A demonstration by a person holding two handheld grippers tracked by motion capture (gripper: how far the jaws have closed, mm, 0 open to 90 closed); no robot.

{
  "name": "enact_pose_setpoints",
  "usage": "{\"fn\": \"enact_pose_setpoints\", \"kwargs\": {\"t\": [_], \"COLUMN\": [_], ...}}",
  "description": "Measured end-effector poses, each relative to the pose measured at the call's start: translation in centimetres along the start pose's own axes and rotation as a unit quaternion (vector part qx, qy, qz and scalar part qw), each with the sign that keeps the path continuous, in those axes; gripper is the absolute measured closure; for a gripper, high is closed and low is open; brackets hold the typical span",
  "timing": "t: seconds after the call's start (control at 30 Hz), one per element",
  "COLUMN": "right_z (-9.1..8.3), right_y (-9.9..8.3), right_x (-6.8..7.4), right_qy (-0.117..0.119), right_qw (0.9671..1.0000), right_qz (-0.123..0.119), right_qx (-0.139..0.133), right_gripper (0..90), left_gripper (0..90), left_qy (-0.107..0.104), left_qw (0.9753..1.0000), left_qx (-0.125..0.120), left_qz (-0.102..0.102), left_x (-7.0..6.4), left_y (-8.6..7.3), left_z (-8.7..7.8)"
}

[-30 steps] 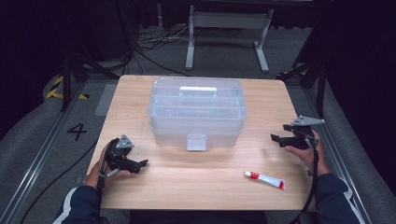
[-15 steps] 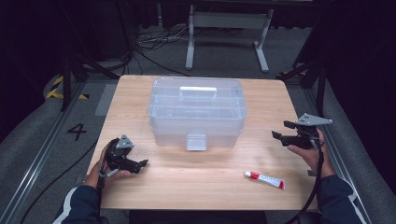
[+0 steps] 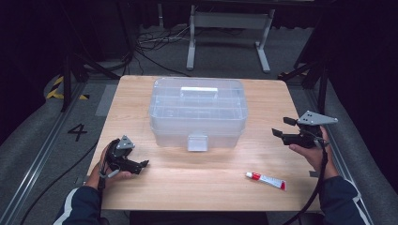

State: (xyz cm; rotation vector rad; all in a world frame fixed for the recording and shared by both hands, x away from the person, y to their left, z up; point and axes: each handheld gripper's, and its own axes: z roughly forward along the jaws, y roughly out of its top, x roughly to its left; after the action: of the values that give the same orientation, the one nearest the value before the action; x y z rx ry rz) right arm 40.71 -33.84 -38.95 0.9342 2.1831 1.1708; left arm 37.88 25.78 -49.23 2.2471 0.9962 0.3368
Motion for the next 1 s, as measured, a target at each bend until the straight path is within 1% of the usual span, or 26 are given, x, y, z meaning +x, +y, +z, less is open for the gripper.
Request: {"fn": "enact_pose_setpoints", "kwargs": {"t": [0.03,0.07,0.17,0.2,0.23,0.27,0.33,0.37,0.4,0.43,0.5,0.57,0.63,0.67,0.7,0.73,0.77,0.8,0.83,0.87,0.97,1.0], "right_z": [0.0,-0.1,-0.6,-0.8,-0.8,-0.8,-0.9,-0.8,-0.8,-0.8,-0.5,0.0,0.3,0.6,0.8,1.1,1.4,1.4,1.6,1.9,2.6,2.8], "right_y": [0.0,0.4,1.6,2.1,2.1,2.5,3.2,3.7,4.2,4.6,5.7,6.8,7.6,8.1,8.5,9.0,9.4,9.4,9.8,10.4,11.5,11.8], "right_x": [0.0,0.1,0.5,0.7,0.7,0.7,0.8,0.9,1.0,1.1,1.2,1.4,1.5,1.6,1.7,1.8,1.8,1.8,1.8,1.8,1.9,2.0], "right_qy": [0.000,0.001,0.000,0.001,0.001,0.004,0.007,0.006,0.008,0.011,0.013,0.016,0.019,0.018,0.017,0.014,0.012,0.012,0.012,0.015,0.024,0.027], "right_qw": [1.0000,1.0000,0.9998,0.9997,0.9997,0.9996,0.9994,0.9993,0.9992,0.9991,0.9987,0.9984,0.9982,0.9980,0.9978,0.9977,0.9977,0.9977,0.9977,0.9978,0.9974,0.9973], "right_qz": [0.000,-0.003,-0.016,-0.019,-0.019,-0.019,-0.022,-0.029,-0.031,-0.033,-0.043,-0.051,-0.054,-0.059,-0.062,-0.065,-0.066,-0.066,-0.065,-0.063,-0.066,-0.066], "right_qx": [0.000,-0.003,-0.013,-0.018,-0.018,-0.021,-0.024,-0.025,-0.024,-0.026,-0.024,-0.021,-0.020,-0.017,-0.015,-0.012,-0.008,-0.008,-0.010,-0.015,-0.016,-0.016], "right_gripper": [32.0,32.5,32.6,32.6,32.6,32.7,32.7,32.7,32.7,32.7,33.2,33.1,33.1,33.1,33.1,33.0,33.0,33.0,33.0,33.1,33.0,33.0], "left_gripper": [2.0,2.0,7.0,14.1,14.1,17.7,15.2,17.2,17.3,16.4,16.5,16.1,15.7,15.8,15.6,15.9,15.8,15.8,15.8,15.8,15.7,15.7], "left_qy": [0.000,0.003,0.011,0.008,0.009,0.009,0.003,0.003,0.006,0.005,0.008,0.001,-0.008,-0.009,-0.009,-0.017,-0.024,-0.024,-0.023,-0.022,-0.024,-0.030], "left_qw": [1.0000,1.0000,0.9999,0.9998,0.9998,0.9999,0.9998,0.9999,0.9998,0.9997,0.9992,0.9987,0.9984,0.9985,0.9985,0.9982,0.9977,0.9977,0.9975,0.9971,0.9963,0.9958], "left_qx": [0.000,-0.003,-0.004,-0.005,-0.009,-0.008,-0.008,-0.011,-0.016,-0.020,-0.039,-0.050,-0.054,-0.054,-0.054,-0.057,-0.062,-0.062,-0.067,-0.072,-0.082,-0.087], "left_qz": [0.000,-0.002,-0.013,-0.015,-0.016,-0.012,-0.015,-0.012,-0.012,-0.016,-0.010,-0.013,-0.016,-0.010,-0.010,-0.005,-0.007,-0.007,-0.002,-0.002,-0.001,-0.002], "left_x": [0.0,0.0,-0.1,-0.1,-0.2,-0.2,-0.3,-0.3,-0.4,-0.4,-0.4,-0.4,-0.4,-0.5,-0.5,-0.7,-0.7,-0.7,-0.7,-0.7,-0.9,-0.9], "left_y": [0.0,0.0,0.2,0.2,0.3,0.4,0.6,0.8,1.0,1.2,1.9,2.6,3.2,3.5,3.5,4.2,4.5,4.5,5.0,5.4,6.1,6.4], "left_z": [0.0,0.0,-0.1,-0.1,-0.2,-0.2,-0.1,-0.2,-0.2,-0.3,-0.6,-0.8,-0.7,-0.6,-0.6,-0.4,-0.4,-0.4,-0.4,-0.4,-0.5,-0.5]}}
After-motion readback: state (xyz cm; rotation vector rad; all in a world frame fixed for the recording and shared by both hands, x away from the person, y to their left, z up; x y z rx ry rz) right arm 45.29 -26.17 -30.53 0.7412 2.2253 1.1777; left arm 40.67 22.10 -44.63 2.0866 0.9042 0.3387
